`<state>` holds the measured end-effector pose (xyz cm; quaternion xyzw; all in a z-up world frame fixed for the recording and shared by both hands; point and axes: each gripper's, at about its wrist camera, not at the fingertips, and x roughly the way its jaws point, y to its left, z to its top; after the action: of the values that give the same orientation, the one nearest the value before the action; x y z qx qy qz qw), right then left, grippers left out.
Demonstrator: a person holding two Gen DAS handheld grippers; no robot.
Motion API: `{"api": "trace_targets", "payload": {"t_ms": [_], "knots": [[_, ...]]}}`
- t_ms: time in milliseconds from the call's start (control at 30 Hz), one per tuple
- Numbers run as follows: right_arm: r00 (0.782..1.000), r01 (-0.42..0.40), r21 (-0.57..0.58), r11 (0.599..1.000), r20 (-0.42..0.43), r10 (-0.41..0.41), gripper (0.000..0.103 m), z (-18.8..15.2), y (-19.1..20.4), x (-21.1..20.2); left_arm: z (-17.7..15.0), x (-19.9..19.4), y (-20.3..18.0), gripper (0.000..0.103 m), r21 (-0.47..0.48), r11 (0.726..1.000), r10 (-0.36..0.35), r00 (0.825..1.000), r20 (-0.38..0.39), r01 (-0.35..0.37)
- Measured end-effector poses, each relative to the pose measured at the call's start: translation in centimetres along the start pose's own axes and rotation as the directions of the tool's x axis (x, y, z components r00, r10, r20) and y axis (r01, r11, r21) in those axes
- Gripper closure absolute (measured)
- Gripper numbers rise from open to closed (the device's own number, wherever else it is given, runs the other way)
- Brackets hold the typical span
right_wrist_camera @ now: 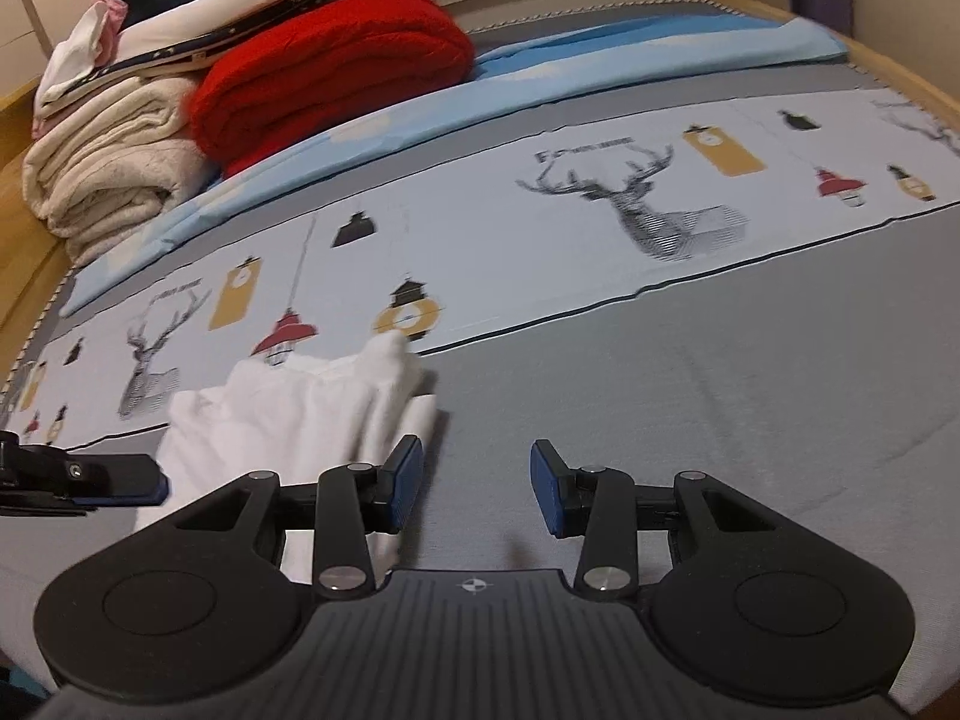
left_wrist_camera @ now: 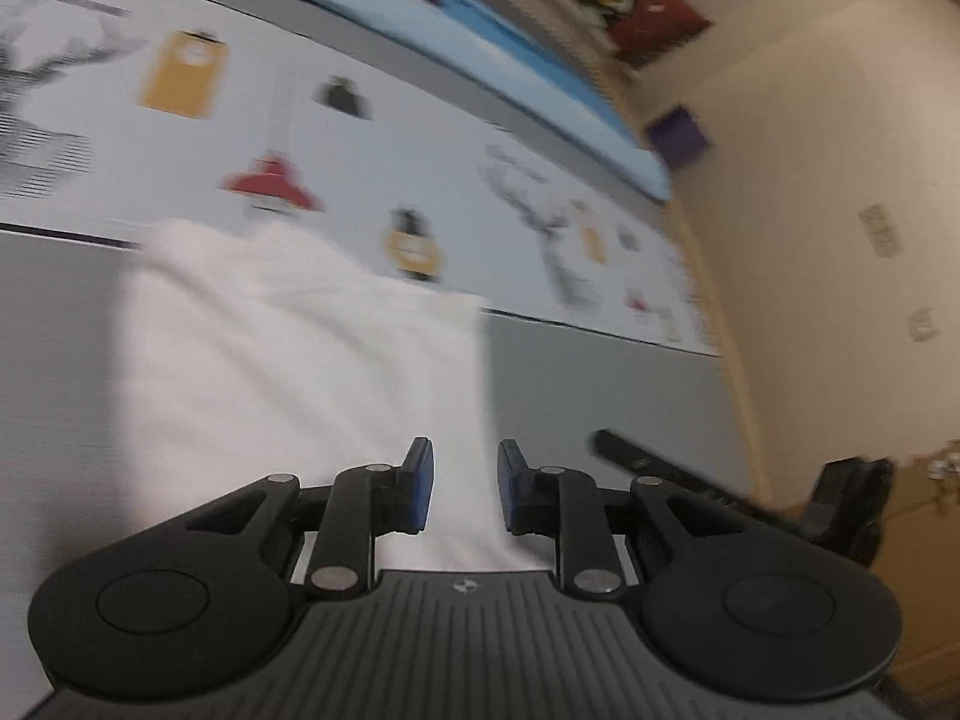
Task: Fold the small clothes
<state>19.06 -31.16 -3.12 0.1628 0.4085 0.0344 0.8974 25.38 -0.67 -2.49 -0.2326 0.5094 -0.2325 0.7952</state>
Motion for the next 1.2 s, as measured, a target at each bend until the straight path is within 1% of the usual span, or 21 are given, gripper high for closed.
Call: {"api": "trace_targets", "payload": {"t_ms": [100, 167, 233, 300, 433, 467, 500, 533, 567, 600, 633, 700, 733, 800, 867, 933, 1000, 1033, 1067, 1133, 1200], "knots": [[0.997, -0.054, 0.041, 0.998, -0.046, 0.056, 0.06, 0.1, 1.1, 1.6, -0.5, -0.5, 1.5, 0.079, 0.023, 0.995, 0.101, 0.994, -0.043, -0.1], [0.995, -0.072, 0.04, 0.997, -0.069, 0.075, 0.055, 0.2, 2.3, 2.8, -1.1, -0.6, 2.3, 0.079, 0.043, 0.99, 0.137, 0.987, -0.079, -0.133], [0.994, -0.07, 0.034, 0.997, -0.08, 0.073, 0.054, 0.3, 3.7, 3.9, -1.8, -1.0, 2.8, 0.077, 0.074, 0.985, 0.162, 0.981, -0.102, -0.155], [0.994, -0.062, 0.035, 0.997, -0.092, 0.065, 0.054, 0.6, 4.8, 5.3, -2.2, -1.3, 3.0, 0.072, 0.099, 0.979, 0.187, 0.977, -0.1, -0.177], [0.994, -0.022, 0.035, 0.999, -0.106, 0.026, 0.054, 0.9, 6.2, 7.5, -2.5, -1.7, 3.5, 0.072, 0.119, 0.977, 0.189, 0.977, -0.099, -0.177], [0.994, -0.012, 0.022, 1.0, -0.111, 0.015, 0.058, 0.9, 6.5, 8.0, -2.5, -1.7, 3.6, 0.072, 0.129, 0.975, 0.195, 0.976, -0.099, -0.181], [0.993, -0.002, 0.007, 1.0, -0.116, 0.003, 0.065, 0.9, 6.9, 8.5, -2.3, -1.5, 3.4, 0.072, 0.136, 0.973, 0.199, 0.975, -0.098, -0.184], [0.993, 0.007, -0.014, 1.0, -0.117, -0.008, 0.094, 0.8, 7.3, 9.0, -2.4, -1.6, 3.5, 0.072, 0.141, 0.973, 0.199, 0.975, -0.1, -0.184], [0.994, 0.014, -0.031, 0.999, -0.107, -0.017, 0.1, 0.8, 7.5, 9.1, -2.3, -1.6, 3.6, 0.067, 0.144, 0.972, 0.201, 0.974, -0.1, -0.186], [0.997, 0.022, -0.039, 0.999, -0.075, -0.025, 0.1, 0.9, 7.5, 8.7, -2.5, -1.7, 3.6, 0.061, 0.148, 0.971, 0.204, 0.974, -0.1, -0.188], [0.999, 0.027, -0.025, 0.999, -0.016, -0.028, 0.101, 1.2, 7.4, 7.6, -2.5, -1.8, 3.6, 0.059, 0.155, 0.97, 0.206, 0.973, -0.1, -0.189], [0.995, -0.002, 0.046, 0.999, 0.103, -0.003, 0.101, 1.8, 6.1, 5.1, -2.4, -1.6, 3.5, 0.058, 0.166, 0.967, 0.209, 0.973, -0.101, -0.191], [0.994, 0.015, 0.059, 0.998, 0.108, -0.021, 0.101, 1.9, 5.4, 4.8, -2.4, -1.4, 3.4, 0.058, 0.173, 0.967, 0.208, 0.973, -0.104, -0.188], [0.996, 0.083, 0.082, 0.993, 0.015, -0.084, 0.1, 1.6, 3.9, 6.0, -2.4, -1.1, 3.2, 0.058, 0.187, 0.965, 0.209, 0.971, -0.114, -0.186], [0.994, 0.094, 0.115, 0.989, -0.066, -0.087, 0.099, 1.4, 2.8, 7.2, -2.7, -0.5, 3.1, 0.058, 0.198, 0.96, 0.226, 0.966, -0.127, -0.199], [0.995, 0.08, 0.102, 0.992, -0.065, -0.073, 0.095, 1.4, 2.9, 7.0, -2.9, 0.1, 3.2, 0.056, 0.206, 0.955, 0.242, 0.96, -0.14, -0.211], [0.998, 0.05, 0.099, 0.994, -0.05, -0.046, 0.075, 1.2, 3.0, 5.9, -3.3, 0.8, 3.5, 0.055, 0.223, 0.946, 0.272, 0.949, -0.157, -0.234], [0.999, 0.015, 0.112, 0.994, -0.051, -0.01, 0.059, 1.0, 2.8, 5.4, -3.4, 1.0, 3.6, 0.055, 0.236, 0.94, 0.287, 0.944, -0.164, -0.245], [0.997, -0.02, 0.125, 0.992, -0.068, 0.029, 0.053, 0.8, 2.7, 5.0, -3.6, 1.3, 3.6, 0.055, 0.247, 0.936, 0.298, 0.939, -0.169, -0.253], [0.983, -0.086, 0.136, 0.987, -0.151, 0.106, 0.053, 0.0, 2.5, 4.8, -3.8, 1.5, 4.0, 0.055, 0.252, 0.932, 0.309, 0.934, -0.18, -0.26], [0.959, -0.125, 0.101, 0.987, -0.244, 0.146, 0.053, -1.0, 2.6, 4.6, -3.9, 1.4, 4.2, 0.055, 0.251, 0.931, 0.314, 0.932, -0.182, -0.264]]}}
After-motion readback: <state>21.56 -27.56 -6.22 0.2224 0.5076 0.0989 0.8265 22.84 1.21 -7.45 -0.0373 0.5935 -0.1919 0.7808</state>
